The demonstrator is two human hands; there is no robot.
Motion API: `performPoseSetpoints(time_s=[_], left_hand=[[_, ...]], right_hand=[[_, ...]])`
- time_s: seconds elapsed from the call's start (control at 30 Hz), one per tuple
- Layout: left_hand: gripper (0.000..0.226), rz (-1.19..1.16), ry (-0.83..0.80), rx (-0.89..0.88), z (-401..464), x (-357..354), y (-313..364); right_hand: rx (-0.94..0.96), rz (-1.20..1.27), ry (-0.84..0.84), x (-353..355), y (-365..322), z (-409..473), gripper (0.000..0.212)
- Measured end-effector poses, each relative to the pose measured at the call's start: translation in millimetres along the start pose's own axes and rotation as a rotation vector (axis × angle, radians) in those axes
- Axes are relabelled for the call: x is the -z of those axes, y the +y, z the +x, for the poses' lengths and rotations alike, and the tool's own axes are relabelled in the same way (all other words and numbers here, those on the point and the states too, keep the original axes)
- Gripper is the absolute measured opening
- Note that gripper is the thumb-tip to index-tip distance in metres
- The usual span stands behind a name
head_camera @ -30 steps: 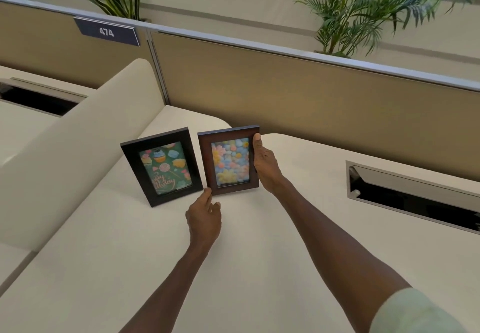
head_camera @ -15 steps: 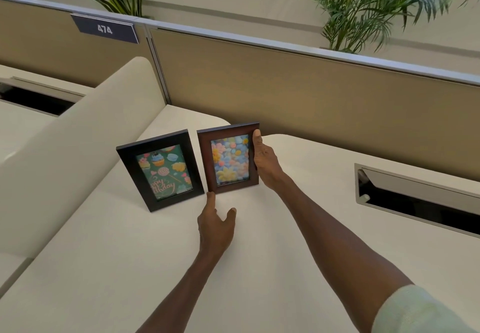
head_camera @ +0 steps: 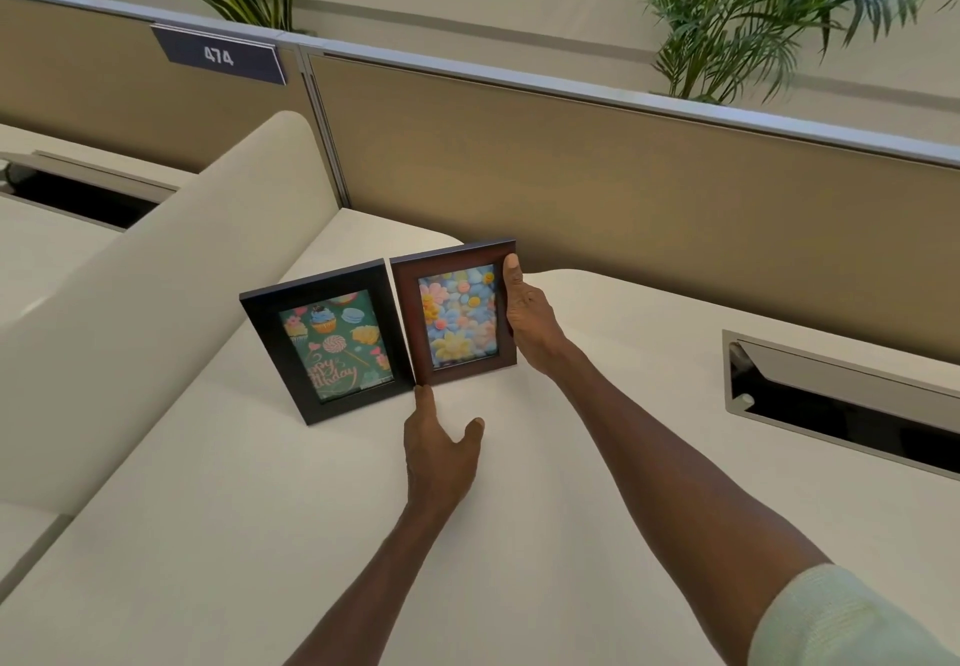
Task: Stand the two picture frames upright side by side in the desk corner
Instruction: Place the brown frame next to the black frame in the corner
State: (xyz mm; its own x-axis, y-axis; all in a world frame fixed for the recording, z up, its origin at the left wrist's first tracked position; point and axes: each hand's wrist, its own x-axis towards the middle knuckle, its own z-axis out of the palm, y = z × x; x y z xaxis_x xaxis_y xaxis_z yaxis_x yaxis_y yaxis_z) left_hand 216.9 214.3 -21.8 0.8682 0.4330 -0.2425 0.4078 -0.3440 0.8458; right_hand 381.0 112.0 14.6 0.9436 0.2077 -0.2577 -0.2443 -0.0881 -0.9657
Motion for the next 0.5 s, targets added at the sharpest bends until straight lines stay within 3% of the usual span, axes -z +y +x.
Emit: performPoseSetpoints(time_s=[0.5], left_hand=[[0.09, 0.061, -0.005, -0.033, 0.2, -4.1, -4.8]], right_hand=[[-0.009, -0.001, 0.005, -3.5, -4.5, 4.7, 0.066]])
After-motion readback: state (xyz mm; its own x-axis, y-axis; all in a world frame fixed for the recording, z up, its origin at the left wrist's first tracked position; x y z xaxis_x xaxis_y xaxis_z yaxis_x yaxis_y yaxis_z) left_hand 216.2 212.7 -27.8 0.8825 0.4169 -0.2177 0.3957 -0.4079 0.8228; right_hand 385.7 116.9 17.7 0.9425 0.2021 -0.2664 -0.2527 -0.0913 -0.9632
